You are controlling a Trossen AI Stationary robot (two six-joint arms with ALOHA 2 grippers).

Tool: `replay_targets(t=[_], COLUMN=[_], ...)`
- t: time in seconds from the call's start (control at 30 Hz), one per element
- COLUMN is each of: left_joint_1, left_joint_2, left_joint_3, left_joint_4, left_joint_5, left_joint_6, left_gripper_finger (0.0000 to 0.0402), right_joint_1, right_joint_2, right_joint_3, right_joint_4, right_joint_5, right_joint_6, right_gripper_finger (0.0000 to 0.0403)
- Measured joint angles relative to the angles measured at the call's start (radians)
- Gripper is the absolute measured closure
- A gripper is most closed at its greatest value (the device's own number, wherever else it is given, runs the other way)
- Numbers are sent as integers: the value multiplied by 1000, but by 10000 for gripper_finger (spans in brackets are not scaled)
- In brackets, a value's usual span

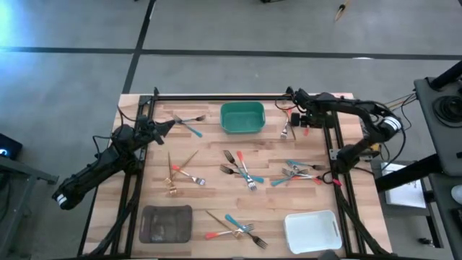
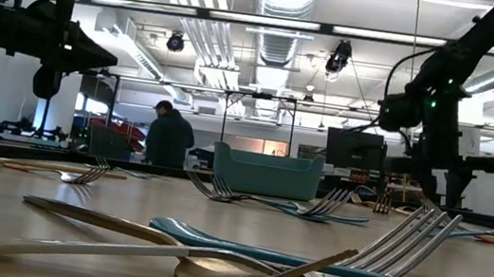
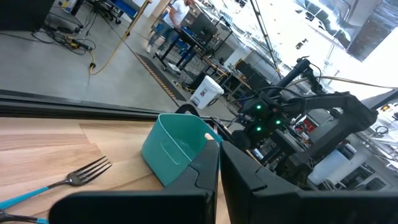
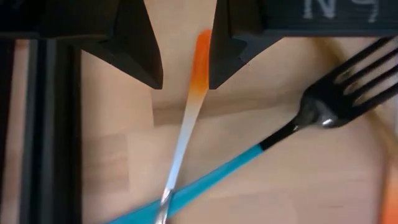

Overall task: Sort silverware by color (type)
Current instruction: Put the orange fork into the green bin

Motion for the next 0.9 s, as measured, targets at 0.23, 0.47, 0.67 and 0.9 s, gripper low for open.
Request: replay_targets(t=[0.23,0.47,0.67,0.9], left_joint_1=[0,0,0,0], left_joint_2=[0,0,0,0], left_joint_3=[0,0,0,0], left_joint_4=[0,0,0,0], left_joint_5=[0,0,0,0], left_joint_6=[0,0,0,0], left_gripper_finger=[401,401,401,401], right_joint_1=[-30,-29,-29,-30], right_joint_2=[85,86,84,72], right_joint_3=[5,4,3,1], right_joint_4=[47,55,68,68], right_joint_5=[-4,7,7,32], right_joint_6=[-1,11,12,5], right_gripper_finger=[284,294,364,387])
